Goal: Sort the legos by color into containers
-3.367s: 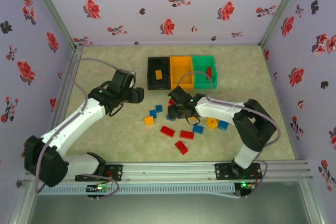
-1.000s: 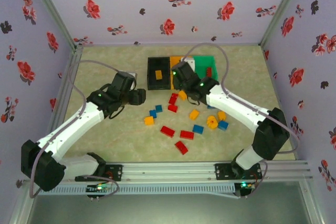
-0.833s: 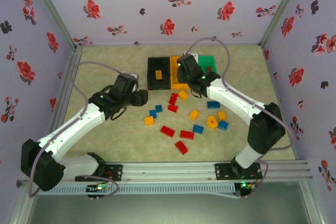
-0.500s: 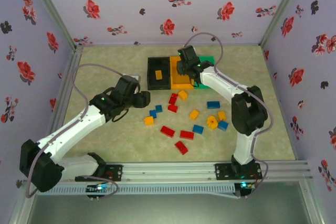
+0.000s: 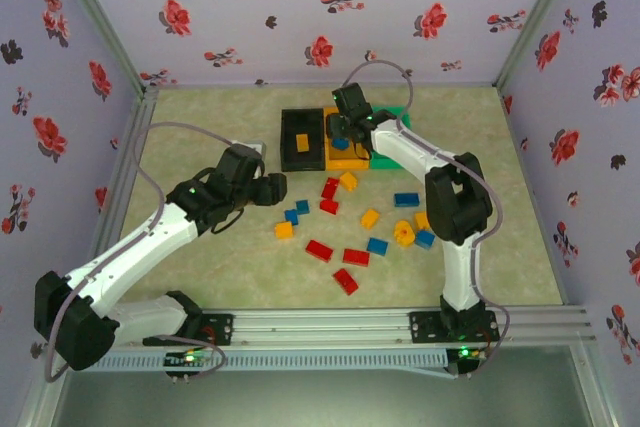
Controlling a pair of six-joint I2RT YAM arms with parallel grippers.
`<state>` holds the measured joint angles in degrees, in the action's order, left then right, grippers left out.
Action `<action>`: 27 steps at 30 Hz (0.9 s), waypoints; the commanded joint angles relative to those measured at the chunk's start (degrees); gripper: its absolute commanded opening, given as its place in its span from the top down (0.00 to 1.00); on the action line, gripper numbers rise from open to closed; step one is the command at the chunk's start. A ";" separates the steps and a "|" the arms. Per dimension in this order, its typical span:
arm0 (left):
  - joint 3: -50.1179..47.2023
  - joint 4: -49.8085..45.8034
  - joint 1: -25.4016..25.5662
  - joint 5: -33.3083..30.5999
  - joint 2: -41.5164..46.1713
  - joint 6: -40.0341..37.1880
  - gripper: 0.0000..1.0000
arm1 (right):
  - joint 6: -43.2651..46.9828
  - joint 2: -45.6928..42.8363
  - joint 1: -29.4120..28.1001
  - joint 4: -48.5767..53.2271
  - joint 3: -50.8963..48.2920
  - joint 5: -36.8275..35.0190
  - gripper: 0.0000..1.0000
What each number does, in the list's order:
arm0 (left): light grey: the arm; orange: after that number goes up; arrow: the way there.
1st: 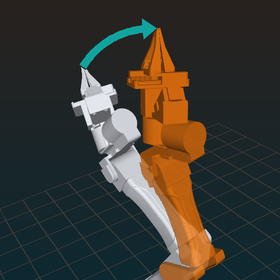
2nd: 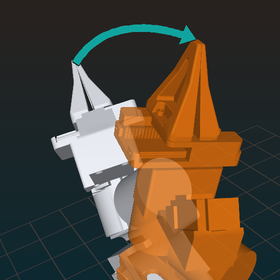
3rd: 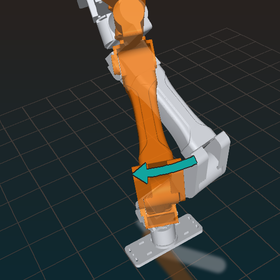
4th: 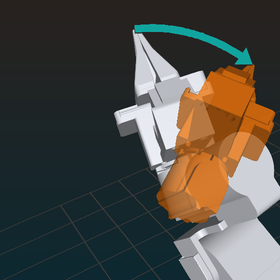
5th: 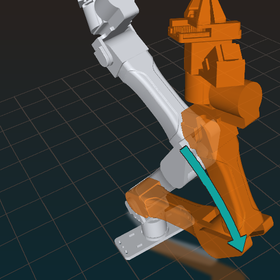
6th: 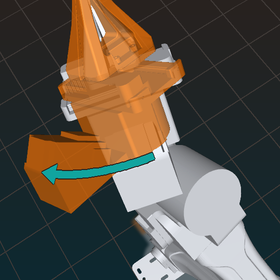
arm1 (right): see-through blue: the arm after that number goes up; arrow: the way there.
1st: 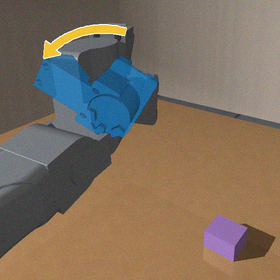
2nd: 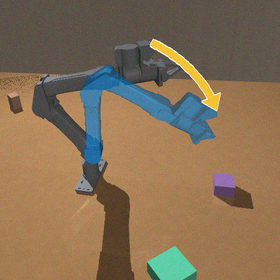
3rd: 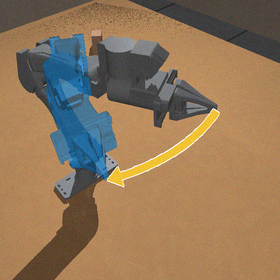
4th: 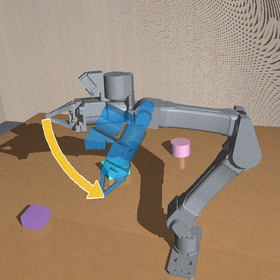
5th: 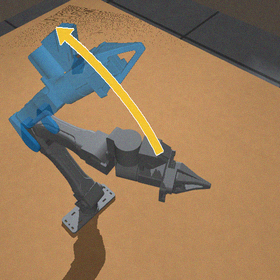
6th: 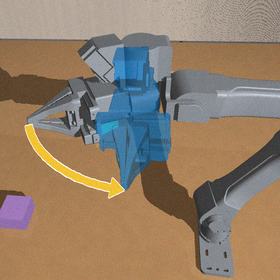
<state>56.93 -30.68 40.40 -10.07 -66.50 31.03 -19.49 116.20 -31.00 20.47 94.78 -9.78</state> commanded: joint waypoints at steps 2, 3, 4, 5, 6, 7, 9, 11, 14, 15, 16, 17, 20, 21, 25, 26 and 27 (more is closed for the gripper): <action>-0.41 -0.26 0.38 -0.39 0.77 -0.09 0.22 | 0.17 -5.17 0.20 0.81 -2.00 0.59 0.43; -0.33 -0.42 0.38 -0.39 0.59 -0.09 0.21 | 0.01 -6.49 0.07 0.92 -3.19 0.57 0.43; -0.24 -0.59 0.45 -0.39 0.51 -0.03 0.22 | -0.46 -7.93 -0.15 0.85 -4.53 0.64 0.43; -0.30 -0.87 0.41 -0.39 0.50 0.13 0.21 | -0.84 -9.81 -0.48 0.33 -6.51 0.87 0.43; -0.45 -1.04 0.46 -0.39 0.49 0.42 0.21 | -1.14 -11.85 -0.87 -0.65 -8.89 0.90 0.43; -0.66 -1.18 0.49 -0.39 0.58 0.71 0.22 | -1.23 -13.48 -1.34 -1.20 -10.90 0.78 0.42; -1.46 -1.49 0.54 -0.39 0.83 1.75 0.22 | -1.34 -17.07 -2.16 -1.21 -14.42 0.04 0.42; -2.11 -1.99 0.93 -0.39 0.94 3.26 0.20 | -1.89 -20.06 -2.77 -1.04 -17.43 -0.02 0.42; -2.59 -3.73 1.78 -0.60 0.51 6.76 0.19 | -3.98 -24.69 -4.56 -2.25 -23.15 -0.01 0.43; -2.93 -4.22 2.19 -1.03 0.30 8.25 0.19 | -4.72 -26.19 -5.39 -2.80 -25.40 -0.51 0.43; -3.40 -4.45 2.64 -1.37 0.11 9.48 0.19 | -5.45 -27.22 -6.08 -3.10 -27.01 -1.28 0.43; -4.07 -4.39 3.00 -1.45 -0.19 10.91 0.19 | -6.02 -28.17 -6.78 -3.78 -28.77 -1.55 0.43; -5.65 -3.70 5.02 -1.62 -1.87 14.60 0.18 | -8.16 -30.37 -8.33 -5.94 -33.13 -1.31 0.45; -5.95 -3.60 6.03 -2.15 -2.64 15.94 0.18 | -9.03 -30.87 -8.81 -6.83 -34.57 -1.12 0.45; -7.86 -2.57 8.79 -3.17 -5.80 21.22 0.18 | -11.70 -32.22 -10.16 -9.32 -38.16 -1.62 0.46; -8.43 -1.89 9.14 -3.12 -6.78 22.18 0.18 | -12.07 -32.23 -10.21 -9.56 -38.61 -1.56 0.46; -8.79 -1.39 9.58 -2.99 -7.74 22.93 0.18 | -12.24 -32.20 -10.17 -9.66 -38.75 -1.36 0.46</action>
<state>49.65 -32.91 48.84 -11.44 -72.29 48.29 -28.82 86.08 -40.86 13.98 56.99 -9.87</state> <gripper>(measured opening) 0.818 0.537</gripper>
